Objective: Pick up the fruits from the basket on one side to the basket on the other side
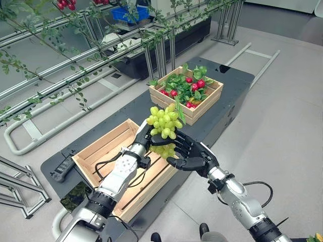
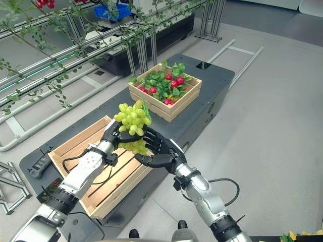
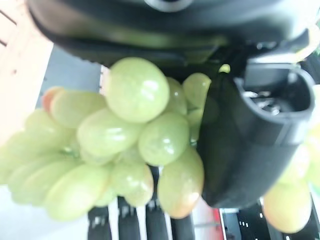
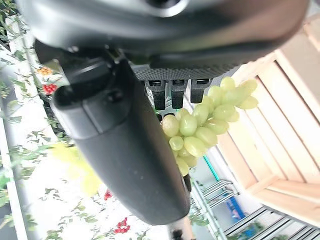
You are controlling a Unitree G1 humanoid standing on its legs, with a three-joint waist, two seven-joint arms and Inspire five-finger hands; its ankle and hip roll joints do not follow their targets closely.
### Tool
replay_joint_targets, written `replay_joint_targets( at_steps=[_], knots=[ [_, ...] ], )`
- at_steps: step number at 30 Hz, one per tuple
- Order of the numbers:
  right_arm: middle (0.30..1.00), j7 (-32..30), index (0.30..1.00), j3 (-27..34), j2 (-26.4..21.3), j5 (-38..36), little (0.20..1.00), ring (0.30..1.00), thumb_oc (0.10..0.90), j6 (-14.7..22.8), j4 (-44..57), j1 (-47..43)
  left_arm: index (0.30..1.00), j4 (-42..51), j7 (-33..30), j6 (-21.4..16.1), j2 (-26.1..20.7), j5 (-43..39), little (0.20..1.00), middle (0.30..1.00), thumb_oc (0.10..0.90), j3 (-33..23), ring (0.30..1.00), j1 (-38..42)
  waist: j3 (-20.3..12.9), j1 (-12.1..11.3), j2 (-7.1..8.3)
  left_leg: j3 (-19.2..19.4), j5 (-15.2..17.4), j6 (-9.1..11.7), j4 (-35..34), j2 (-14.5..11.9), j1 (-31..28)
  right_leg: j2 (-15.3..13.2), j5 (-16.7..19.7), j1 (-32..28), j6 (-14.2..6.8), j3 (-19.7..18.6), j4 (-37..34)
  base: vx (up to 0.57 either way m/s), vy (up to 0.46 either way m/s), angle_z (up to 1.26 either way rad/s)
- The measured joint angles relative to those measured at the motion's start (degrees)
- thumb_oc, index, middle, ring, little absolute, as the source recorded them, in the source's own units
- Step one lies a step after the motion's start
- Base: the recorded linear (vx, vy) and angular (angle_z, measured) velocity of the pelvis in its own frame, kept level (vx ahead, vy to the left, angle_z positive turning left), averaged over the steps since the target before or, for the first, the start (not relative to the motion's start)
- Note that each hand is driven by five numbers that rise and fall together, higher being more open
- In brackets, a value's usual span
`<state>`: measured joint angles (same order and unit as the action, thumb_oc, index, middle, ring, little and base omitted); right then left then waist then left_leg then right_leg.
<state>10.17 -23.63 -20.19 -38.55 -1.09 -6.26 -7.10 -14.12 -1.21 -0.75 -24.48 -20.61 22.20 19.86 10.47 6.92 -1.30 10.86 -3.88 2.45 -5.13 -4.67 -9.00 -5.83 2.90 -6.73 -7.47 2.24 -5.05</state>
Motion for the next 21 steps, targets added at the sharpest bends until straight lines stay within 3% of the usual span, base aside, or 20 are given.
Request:
replay_joint_targets(
  at_steps=[7, 21],
  knots=[
    [0.9, -1.39, 0.9, -1.75, -0.66, -0.08, 0.9, 0.9, 0.8, -3.41, -0.14, -0.64, 0.3, 0.0, 2.32, 0.0, -0.05, -0.38, 0.3, 0.3, 0.4, 0.06, 0.3, 0.02, -0.48, 0.02, 0.39, 0.21, 0.02, -0.02, 0.0, -0.04, -0.28, 0.0, 0.06, -0.14, 0.02, -0.05, 0.0, 0.01, -0.005, -0.01],
    [0.9, -4.81, 0.9, -2.38, 0.94, -0.32, 0.9, 0.9, 0.8, -5.29, -2.45, -5.0, 0.3, 0.02, 9.32, -0.02, -0.03, -0.46, 0.3, 0.3, 0.4, 2.8, 0.3, 0.36, -1.11, -0.48, 1.27, 0.08, 0.03, -0.03, 0.0, -0.07, -0.94, 0.01, 0.05, -0.9, 0.04, -0.04, -0.02, 0.04, -0.004, 0.0]
  ],
)
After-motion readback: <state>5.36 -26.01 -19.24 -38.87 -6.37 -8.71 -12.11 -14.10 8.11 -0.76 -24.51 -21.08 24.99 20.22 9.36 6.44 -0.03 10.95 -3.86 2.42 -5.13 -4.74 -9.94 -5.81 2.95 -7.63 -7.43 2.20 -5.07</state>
